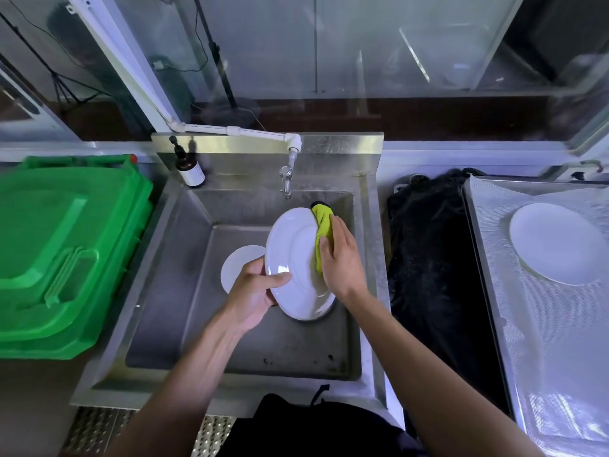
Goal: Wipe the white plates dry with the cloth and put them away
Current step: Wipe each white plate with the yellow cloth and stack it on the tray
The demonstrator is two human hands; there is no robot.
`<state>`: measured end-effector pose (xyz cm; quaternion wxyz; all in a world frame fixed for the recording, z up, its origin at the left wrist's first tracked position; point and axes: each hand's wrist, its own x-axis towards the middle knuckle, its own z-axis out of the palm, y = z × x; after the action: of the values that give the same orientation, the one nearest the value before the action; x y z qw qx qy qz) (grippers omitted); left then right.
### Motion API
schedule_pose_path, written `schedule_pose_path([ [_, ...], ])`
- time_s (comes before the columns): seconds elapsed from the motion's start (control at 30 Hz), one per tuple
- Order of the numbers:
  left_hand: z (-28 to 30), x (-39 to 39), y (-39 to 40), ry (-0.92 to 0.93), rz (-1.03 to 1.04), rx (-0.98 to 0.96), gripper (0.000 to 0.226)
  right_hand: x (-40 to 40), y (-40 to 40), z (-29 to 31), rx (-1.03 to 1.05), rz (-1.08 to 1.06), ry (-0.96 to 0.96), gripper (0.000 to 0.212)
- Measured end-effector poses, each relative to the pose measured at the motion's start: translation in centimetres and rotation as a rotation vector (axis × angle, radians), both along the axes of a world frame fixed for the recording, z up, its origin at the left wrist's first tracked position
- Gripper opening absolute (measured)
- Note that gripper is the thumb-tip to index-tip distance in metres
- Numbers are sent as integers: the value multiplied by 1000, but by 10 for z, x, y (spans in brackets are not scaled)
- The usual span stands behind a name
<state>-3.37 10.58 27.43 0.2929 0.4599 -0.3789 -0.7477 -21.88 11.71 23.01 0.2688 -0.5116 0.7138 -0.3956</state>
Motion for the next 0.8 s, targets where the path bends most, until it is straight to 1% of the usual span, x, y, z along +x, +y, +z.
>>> schedule_pose_path([
  [0.03, -1, 0, -1, 6, 8, 0, 49, 2, 1, -2, 6, -27, -8, 52],
  [0.17, -4, 2, -10, -1, 61, -10, 28, 20, 5, -5, 74, -99, -28, 54],
  [0.27, -7, 2, -16, 6, 95, 15, 24, 37, 10, -3, 116, -129, -25, 56],
  [0.4, -11, 0, -23, 78, 161, 40, 25, 56, 14, 5, 154, -132, 19, 55],
  [0.47, -13, -3, -28, 120, 203, 43, 27, 69, 18, 9, 141, -121, 39, 55],
  [0.6, -20, -6, -37, 167, 294, 92, 30, 91, 29, 6, 110, -75, 176, 56],
  [0.73, -26, -4, -40, 274, 300, 161, 38, 92, 36, 0, 116, -49, 312, 58],
  [0.8, -28, -2, -39, 319, 283, 186, 39, 90, 39, -2, 91, -64, 344, 55],
])
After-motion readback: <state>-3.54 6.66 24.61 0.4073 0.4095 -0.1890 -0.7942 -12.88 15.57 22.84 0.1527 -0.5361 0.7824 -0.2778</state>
